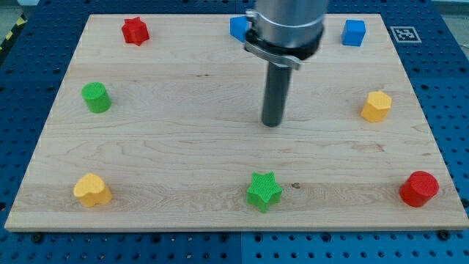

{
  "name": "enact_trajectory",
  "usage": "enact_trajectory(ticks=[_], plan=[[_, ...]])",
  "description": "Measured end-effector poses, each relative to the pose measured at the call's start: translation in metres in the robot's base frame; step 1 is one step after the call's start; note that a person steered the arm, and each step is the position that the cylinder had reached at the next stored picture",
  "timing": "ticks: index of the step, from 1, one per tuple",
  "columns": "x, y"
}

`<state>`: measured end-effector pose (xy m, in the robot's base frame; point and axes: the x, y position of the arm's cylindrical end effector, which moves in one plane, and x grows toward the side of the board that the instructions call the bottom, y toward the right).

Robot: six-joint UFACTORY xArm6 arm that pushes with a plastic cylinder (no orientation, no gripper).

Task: Point your arm at red star

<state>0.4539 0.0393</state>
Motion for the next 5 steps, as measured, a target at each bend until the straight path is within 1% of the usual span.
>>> enact_trajectory(ticks=[1,3,4,5], plan=[[-0.038,-0.032],[-0.107,-0.066],[-0.117,-0.068],[-0.145,-0.086]])
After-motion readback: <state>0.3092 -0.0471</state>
